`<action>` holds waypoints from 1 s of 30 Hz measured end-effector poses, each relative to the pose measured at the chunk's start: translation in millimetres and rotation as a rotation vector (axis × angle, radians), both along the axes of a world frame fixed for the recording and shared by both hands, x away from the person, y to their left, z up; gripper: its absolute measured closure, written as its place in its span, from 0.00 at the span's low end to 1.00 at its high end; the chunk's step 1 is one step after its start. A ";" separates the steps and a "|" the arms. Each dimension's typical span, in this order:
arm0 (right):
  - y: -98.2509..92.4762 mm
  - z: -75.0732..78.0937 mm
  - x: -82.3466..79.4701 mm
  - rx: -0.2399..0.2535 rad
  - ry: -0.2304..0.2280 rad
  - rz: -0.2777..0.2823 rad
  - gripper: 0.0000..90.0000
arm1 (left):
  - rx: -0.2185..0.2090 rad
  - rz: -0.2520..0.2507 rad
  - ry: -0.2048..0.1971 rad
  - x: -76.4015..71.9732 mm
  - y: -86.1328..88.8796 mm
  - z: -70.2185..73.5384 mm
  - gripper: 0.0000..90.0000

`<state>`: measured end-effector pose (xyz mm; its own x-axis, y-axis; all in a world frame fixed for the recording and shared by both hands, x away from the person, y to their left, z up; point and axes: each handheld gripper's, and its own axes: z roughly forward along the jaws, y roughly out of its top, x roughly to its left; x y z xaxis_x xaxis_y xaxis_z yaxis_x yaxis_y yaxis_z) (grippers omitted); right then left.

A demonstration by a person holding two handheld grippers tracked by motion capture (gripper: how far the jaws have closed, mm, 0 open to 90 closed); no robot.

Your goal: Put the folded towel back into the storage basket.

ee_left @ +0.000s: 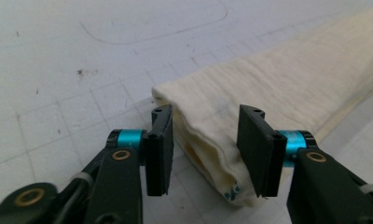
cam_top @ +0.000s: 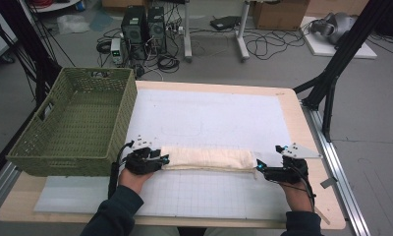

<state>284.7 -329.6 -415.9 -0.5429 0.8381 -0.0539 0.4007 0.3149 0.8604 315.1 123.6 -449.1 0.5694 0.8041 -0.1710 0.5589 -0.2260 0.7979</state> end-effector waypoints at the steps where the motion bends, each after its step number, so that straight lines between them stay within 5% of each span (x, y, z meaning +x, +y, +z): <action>1: 0.0 0.1 -0.1 0.000 0.000 0.000 0.13 | 0.013 -0.002 0.003 -0.6 -1.9 -0.9 0.65; 5: 1.0 0.2 0.3 -0.002 -0.002 0.000 0.13 | 0.076 0.003 -0.024 -4.9 -9.1 -1.9 0.67; 10: 3.6 -0.7 1.0 -0.014 0.017 -0.004 0.13 | 0.101 0.005 -0.044 -8.8 -12.6 -2.1 0.67; 14: 7.9 -3.8 3.5 -0.025 0.037 0.000 0.13 | 0.088 -0.016 -0.043 -10.3 -12.9 -2.4 0.73; 18: 14.4 -8.6 7.1 -0.033 0.070 -0.007 0.20 | 0.068 -0.057 -0.035 -10.6 -12.6 -2.4 0.88; 23: 23.7 -13.8 9.3 -0.006 0.112 0.023 0.31 | 0.023 -0.055 -0.002 -8.9 -8.8 -2.7 0.91; 30: 33.4 -21.4 12.0 -0.019 0.162 0.070 0.46 | 0.015 -0.065 0.010 -8.6 -7.3 -2.3 0.92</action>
<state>296.6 -296.2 -437.2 -0.6026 0.7977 0.0233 0.5104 0.3628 0.7797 306.4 116.3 -451.4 0.6189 0.7680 -0.1648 0.5502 -0.2741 0.7888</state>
